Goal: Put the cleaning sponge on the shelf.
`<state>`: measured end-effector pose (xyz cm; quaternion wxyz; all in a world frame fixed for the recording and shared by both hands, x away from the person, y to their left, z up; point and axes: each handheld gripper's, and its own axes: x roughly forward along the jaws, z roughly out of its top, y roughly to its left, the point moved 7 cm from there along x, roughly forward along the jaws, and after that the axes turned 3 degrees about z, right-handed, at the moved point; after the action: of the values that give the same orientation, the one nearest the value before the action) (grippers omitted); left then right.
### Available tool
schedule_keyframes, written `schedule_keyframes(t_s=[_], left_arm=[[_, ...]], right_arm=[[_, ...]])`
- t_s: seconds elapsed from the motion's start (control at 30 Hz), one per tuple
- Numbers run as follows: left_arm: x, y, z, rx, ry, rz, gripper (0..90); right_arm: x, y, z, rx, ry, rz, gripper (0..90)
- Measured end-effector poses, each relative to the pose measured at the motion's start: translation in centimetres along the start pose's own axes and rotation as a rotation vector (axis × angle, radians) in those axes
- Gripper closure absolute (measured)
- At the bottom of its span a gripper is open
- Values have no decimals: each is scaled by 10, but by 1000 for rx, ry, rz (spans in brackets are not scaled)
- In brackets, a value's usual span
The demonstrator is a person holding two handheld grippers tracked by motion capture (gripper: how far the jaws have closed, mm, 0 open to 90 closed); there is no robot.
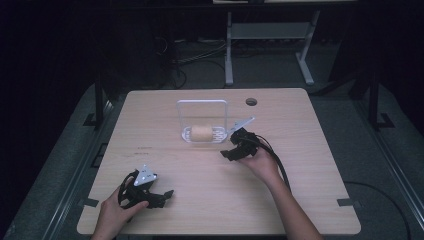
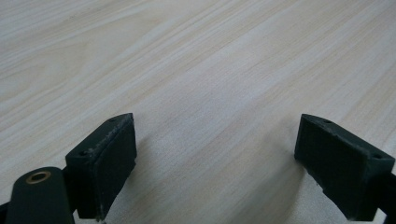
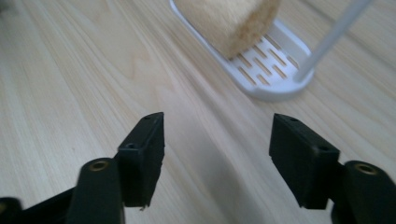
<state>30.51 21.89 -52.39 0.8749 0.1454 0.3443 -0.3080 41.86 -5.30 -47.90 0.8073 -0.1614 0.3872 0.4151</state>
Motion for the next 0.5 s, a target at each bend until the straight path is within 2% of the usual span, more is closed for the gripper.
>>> schedule_keyframes(t_s=[0.17,0.5], left_arm=[[0,0,0,-2,-2,-1,121],[0,0,0,-2,-4,1,121]], right_arm=[[-11,-2,-14,23,-16,-12,261],[-40,-5,-50,76,-59,-60,195]])
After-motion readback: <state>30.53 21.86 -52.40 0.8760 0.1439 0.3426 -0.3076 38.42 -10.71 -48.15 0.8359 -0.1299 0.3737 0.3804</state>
